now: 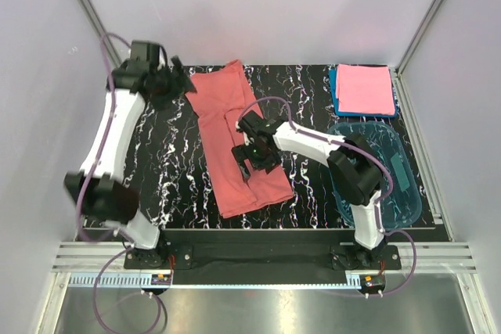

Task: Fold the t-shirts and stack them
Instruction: Fold the tshirt

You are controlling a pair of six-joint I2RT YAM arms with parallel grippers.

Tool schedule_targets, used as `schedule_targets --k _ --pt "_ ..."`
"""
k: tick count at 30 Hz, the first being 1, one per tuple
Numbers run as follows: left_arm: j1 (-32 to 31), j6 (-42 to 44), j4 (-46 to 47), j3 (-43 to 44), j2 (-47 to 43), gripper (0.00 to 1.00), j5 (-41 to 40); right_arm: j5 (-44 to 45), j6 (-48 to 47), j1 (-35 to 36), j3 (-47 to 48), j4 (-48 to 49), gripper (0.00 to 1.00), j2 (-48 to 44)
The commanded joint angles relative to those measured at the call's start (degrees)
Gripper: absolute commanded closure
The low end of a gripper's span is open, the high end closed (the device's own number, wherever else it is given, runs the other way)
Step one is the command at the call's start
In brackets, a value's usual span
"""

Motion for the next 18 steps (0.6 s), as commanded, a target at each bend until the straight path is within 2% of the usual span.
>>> schedule_targets --k 1,3,7,12,15,18 --pt "-0.7 -1.9 0.6 -16.2 -8.4 0.11 0.9 0.6 2.8 1.5 0.1 3.2 0.08 1.2" --pt "-0.7 -2.3 1.5 -25.6 -16.3 0.12 1.0 3.6 2.7 2.6 -1.3 3.4 0.10 1.6" --pt "-0.7 -1.8 -0.9 -35.5 -27.3 0.12 2.5 4.8 5.4 4.4 -3.5 4.5 0.12 2.2" --pt "-0.7 -0.1 -9.1 -39.8 -41.1 0.11 0.1 6.3 12.5 8.6 -2.5 3.4 0.13 6.4" --pt "-0.7 -0.1 -13.7 -41.9 -45.8 0.10 -1.1 8.0 14.4 13.5 1.9 1.1 0.12 10.8" --pt "-0.7 -1.4 -16.2 -45.5 -49.6 0.10 0.3 7.9 17.9 15.2 8.6 -2.2 0.11 13.2"
